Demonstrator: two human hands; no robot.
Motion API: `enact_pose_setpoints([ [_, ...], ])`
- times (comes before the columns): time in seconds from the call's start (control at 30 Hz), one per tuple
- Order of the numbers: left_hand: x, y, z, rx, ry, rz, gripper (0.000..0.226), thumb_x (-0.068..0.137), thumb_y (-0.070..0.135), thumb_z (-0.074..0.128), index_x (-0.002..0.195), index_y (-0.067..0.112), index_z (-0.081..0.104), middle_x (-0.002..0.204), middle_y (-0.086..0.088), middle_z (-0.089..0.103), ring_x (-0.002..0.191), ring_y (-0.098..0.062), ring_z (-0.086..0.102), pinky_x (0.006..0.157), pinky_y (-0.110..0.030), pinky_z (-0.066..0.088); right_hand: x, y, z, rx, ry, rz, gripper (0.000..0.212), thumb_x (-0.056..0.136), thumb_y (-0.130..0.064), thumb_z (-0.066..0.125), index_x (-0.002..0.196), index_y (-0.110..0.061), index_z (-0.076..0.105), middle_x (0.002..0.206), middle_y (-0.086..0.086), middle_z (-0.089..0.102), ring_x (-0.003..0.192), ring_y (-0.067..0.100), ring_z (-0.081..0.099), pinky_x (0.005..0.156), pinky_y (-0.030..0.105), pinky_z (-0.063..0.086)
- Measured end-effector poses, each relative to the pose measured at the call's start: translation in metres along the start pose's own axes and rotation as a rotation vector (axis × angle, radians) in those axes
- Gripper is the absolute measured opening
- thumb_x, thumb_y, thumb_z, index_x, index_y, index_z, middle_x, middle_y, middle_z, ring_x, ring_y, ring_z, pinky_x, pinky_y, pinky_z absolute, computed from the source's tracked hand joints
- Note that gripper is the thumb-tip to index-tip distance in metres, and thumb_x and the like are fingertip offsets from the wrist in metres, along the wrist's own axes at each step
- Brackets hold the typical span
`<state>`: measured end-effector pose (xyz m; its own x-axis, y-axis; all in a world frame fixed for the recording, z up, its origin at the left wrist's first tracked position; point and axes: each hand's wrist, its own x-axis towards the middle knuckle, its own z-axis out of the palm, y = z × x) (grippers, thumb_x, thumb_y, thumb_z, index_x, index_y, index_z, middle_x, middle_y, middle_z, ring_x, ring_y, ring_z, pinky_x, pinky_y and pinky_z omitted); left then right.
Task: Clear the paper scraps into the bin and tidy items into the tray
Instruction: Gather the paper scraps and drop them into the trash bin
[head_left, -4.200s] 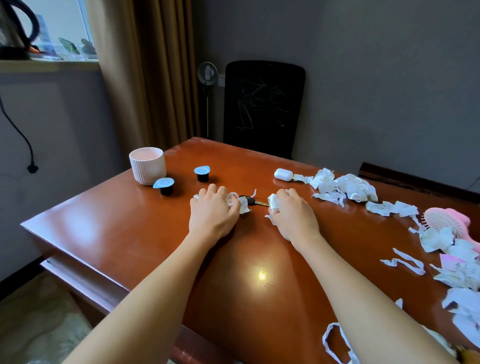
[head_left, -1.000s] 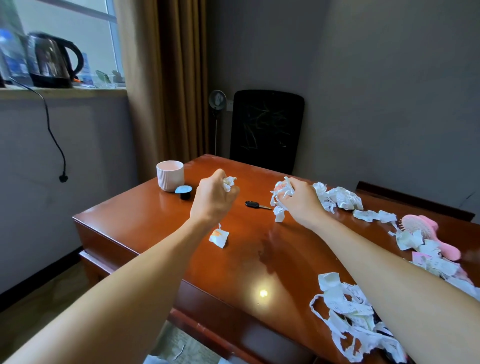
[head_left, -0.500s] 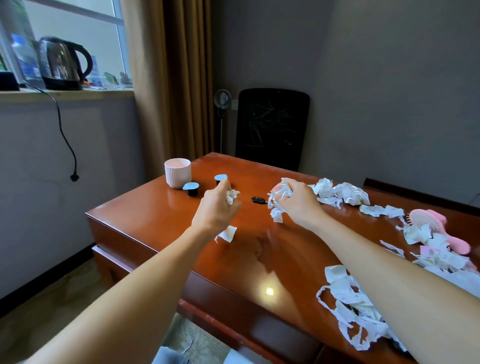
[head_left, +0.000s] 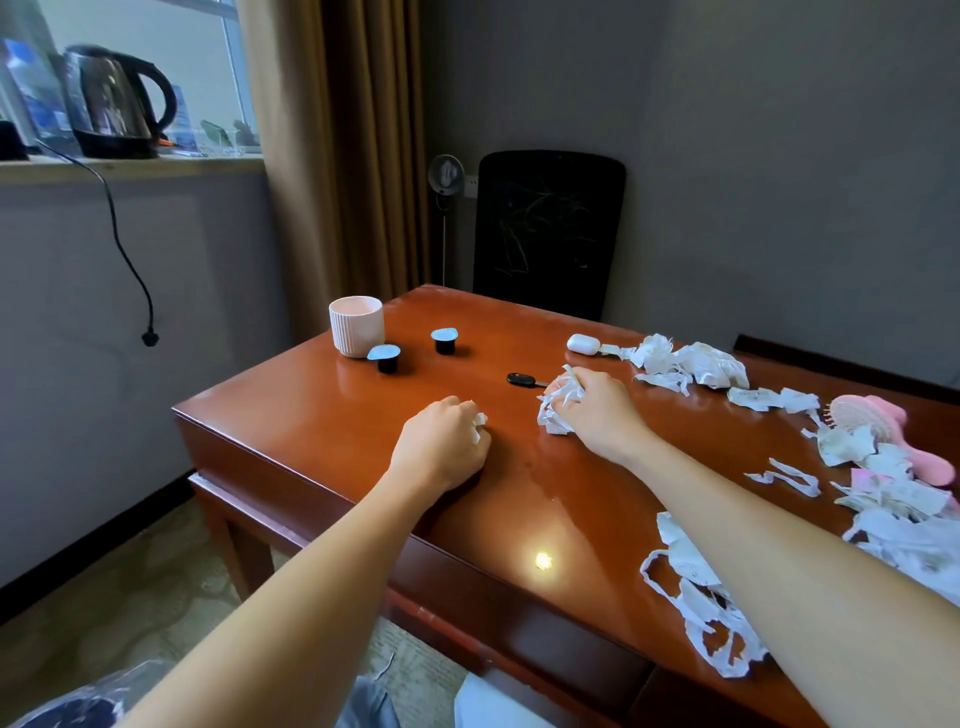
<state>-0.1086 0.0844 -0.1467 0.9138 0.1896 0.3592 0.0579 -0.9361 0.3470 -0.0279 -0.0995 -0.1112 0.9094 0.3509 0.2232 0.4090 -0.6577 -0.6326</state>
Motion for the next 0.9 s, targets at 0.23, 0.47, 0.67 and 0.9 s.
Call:
enact_pose_setpoints([
  [0.23,-0.0057,0.0006,0.0015,0.056,0.063,0.029,0.025,0.094,0.041,0.053,0.094,0.017,0.059,0.086,0.002,0.052,0.073,-0.014,0.048,0.060,-0.026,0.036,-0.0001,0.0061,0.0041,-0.015,0.009,-0.010,0.013,0.095,-0.016,0.057,0.106,-0.012,0.064,0.099,0.002,0.066,0.090,0.018,0.060,0.065,0.020,0.043],
  [0.47,-0.0060,0.0023,-0.0003,0.068,0.068,-0.007,0.025,0.092,0.041,0.056,0.089,0.016,0.059,0.086,0.000,0.055,0.074,-0.018,0.054,0.059,-0.027,0.041,-0.0021,0.0073,0.0046,-0.026,0.004,-0.013,0.011,0.096,-0.015,0.056,0.102,-0.010,0.064,0.097,0.004,0.066,0.089,0.019,0.061,0.065,0.023,0.045],
  [0.67,-0.0056,0.0018,0.0006,0.048,0.072,-0.043,0.025,0.092,0.033,0.057,0.106,0.013,0.063,0.098,-0.003,0.059,0.077,-0.018,0.052,0.064,-0.028,0.039,-0.0018,0.0089,0.0034,-0.020,0.012,-0.019,0.009,0.095,-0.016,0.057,0.095,-0.010,0.063,0.093,0.003,0.066,0.086,0.019,0.061,0.063,0.023,0.046],
  [0.9,-0.0046,0.0050,-0.0007,0.079,0.071,-0.067,0.028,0.096,0.033,0.050,0.095,0.011,0.066,0.094,-0.004,0.063,0.075,-0.023,0.056,0.064,-0.030,0.038,-0.0021,0.0094,-0.0006,0.002,0.029,-0.001,0.011,0.094,-0.011,0.056,0.100,-0.009,0.065,0.095,0.004,0.068,0.090,0.022,0.063,0.077,0.033,0.052],
])
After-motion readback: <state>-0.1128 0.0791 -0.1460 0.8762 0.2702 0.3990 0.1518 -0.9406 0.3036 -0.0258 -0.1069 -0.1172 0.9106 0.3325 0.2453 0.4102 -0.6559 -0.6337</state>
